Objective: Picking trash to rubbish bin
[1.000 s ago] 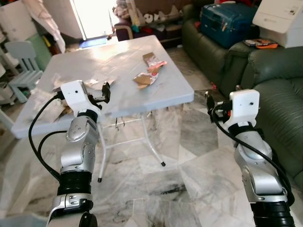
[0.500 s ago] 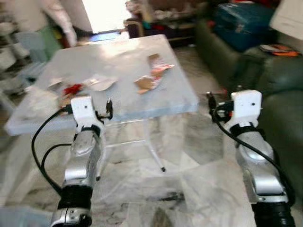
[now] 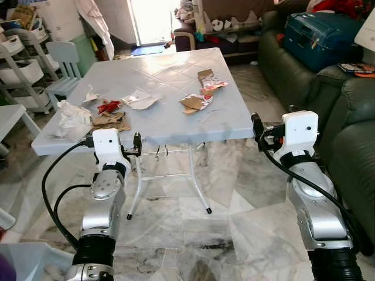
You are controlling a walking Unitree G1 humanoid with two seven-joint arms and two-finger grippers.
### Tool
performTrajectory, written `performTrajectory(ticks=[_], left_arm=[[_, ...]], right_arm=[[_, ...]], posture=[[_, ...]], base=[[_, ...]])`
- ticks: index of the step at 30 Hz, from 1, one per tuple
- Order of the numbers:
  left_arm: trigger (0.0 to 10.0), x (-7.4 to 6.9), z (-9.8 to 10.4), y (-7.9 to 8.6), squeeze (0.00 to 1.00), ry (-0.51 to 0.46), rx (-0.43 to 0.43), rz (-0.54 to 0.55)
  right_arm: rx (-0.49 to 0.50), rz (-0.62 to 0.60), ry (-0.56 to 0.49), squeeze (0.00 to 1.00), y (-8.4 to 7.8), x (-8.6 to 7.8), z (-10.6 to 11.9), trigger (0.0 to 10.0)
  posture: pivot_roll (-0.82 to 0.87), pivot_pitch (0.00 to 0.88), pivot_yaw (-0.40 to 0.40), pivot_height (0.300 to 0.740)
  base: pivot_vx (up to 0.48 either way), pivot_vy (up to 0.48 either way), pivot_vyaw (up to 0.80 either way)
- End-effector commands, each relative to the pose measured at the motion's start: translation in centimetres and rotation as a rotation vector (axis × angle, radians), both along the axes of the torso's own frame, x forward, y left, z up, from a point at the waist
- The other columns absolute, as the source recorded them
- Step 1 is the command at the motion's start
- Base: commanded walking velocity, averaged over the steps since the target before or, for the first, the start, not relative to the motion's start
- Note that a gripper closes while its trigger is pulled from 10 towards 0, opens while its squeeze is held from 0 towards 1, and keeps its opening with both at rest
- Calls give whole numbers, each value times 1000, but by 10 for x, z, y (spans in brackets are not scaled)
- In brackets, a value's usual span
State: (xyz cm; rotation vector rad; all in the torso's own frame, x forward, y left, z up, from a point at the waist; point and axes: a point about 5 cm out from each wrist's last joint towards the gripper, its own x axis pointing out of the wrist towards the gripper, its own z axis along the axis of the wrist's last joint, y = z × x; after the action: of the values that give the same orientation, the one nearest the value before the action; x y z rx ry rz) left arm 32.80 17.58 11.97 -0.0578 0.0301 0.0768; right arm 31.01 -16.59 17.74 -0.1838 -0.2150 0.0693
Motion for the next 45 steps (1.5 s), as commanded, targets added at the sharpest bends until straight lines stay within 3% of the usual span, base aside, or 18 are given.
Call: performTrajectory(ticks=[1,15,20,22,28,36,45], left_arm=[[10000,0,1,0,0,-14,-38,-27],[10000,4,-3,4,0,0,-17,-9],[10000,1,-23,3,0,74,-3,-38],[10000,-6,-42,4,0,131,19,-41],[10000,-12,-62,5,0,185,39,-43],[10000,-13,-67,10,0,187,50,-41],[10000,-5,-55,6,0,135,30,-49]], right_arm=[[-5,15,-2,0,3,2,1,10000],[-16,27,12,0,4,4,-3,10000],[-20,46,50,0,8,4,-14,10000],[-28,68,99,0,10,1,-32,10000],[-30,63,189,0,11,-7,-65,10000],[-25,63,205,0,14,-8,-75,10000],[-18,50,165,0,11,-4,-66,10000]], posture=[[-34,0,52,740],[-36,0,52,740],[-36,0,53,740],[-37,0,56,740],[-30,0,64,740],[-33,0,69,740],[-34,0,71,740]], base=[[0,0,0],[0,0,0],[0,0,0],[0,0,0],[0,0,0],[0,0,0],[0,0,0]])
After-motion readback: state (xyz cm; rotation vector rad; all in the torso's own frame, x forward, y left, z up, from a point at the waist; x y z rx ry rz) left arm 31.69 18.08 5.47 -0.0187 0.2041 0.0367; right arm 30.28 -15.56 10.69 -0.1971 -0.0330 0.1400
